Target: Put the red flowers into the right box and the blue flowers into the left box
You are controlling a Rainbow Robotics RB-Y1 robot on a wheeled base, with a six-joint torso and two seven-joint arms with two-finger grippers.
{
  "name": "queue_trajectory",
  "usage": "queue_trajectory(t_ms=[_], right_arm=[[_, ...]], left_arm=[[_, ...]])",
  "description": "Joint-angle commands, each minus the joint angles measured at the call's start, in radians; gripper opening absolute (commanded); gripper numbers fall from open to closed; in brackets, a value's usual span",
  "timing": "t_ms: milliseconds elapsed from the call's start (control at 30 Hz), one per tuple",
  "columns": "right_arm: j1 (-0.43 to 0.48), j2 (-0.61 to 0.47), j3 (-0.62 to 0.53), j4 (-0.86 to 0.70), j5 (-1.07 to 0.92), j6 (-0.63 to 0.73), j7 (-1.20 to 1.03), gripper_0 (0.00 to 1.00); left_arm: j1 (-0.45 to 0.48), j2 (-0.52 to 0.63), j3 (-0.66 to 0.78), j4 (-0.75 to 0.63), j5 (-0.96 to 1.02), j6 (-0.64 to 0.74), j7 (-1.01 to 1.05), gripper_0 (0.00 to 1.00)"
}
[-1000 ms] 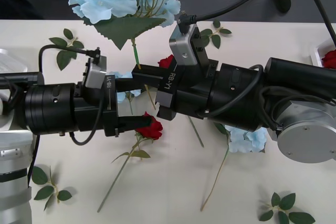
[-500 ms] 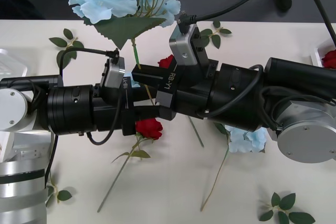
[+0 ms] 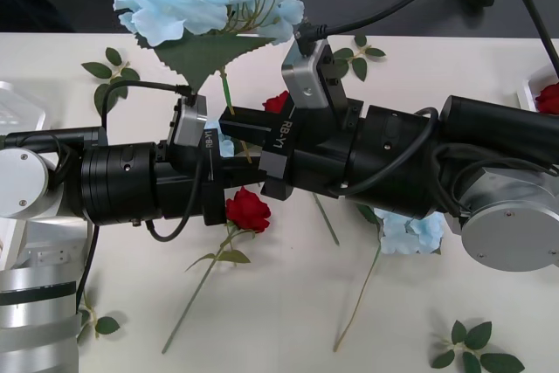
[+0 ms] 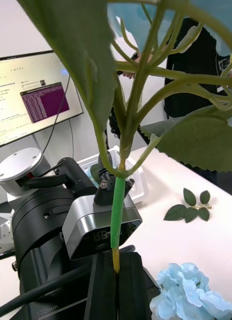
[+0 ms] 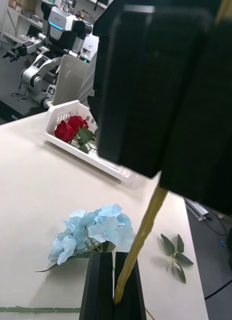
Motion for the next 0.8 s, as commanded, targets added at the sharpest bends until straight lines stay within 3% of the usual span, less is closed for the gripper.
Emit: queue_trajectory(t_ms=[33, 67, 133, 167, 233, 267, 800], right_arm=[[-0.026, -0.012, 0.001, -0.015, -0.002, -0.008, 0.031, 0.0], [-0.026, -0.012, 0.001, -0.015, -0.002, -0.008, 0.031, 0.0], [-0.026, -0.012, 0.001, -0.015, -0.002, -0.008, 0.031, 0.45], [-0.026, -0.012, 0.001, -0.015, -0.002, -0.008, 0.031, 0.57], [-0.026, -0.012, 0.001, -0.015, -0.002, -0.008, 0.031, 0.93], [-0.026, -0.012, 0.001, -0.015, -0.002, -0.008, 0.031, 1.0], [-0.026, -0.012, 0.001, -0.015, -0.002, -0.008, 0.031, 1.0]], left_arm=[[-0.033, 0.021, -0.006, -0.017, 0.034, -0.023, -0.032, 0.0], [-0.033, 0.024, -0.006, -0.017, 0.036, -0.024, -0.032, 0.0], [-0.032, 0.031, -0.006, -0.017, 0.042, -0.029, -0.028, 0.0], [-0.032, 0.033, -0.006, -0.018, 0.042, -0.029, -0.028, 0.0], [-0.032, 0.038, -0.004, -0.017, 0.048, -0.031, -0.026, 0.0], [-0.032, 0.041, -0.006, -0.018, 0.049, -0.031, -0.026, 0.0], [0.054, 0.145, 0.037, -0.032, 0.204, -0.107, -0.023, 0.0]])
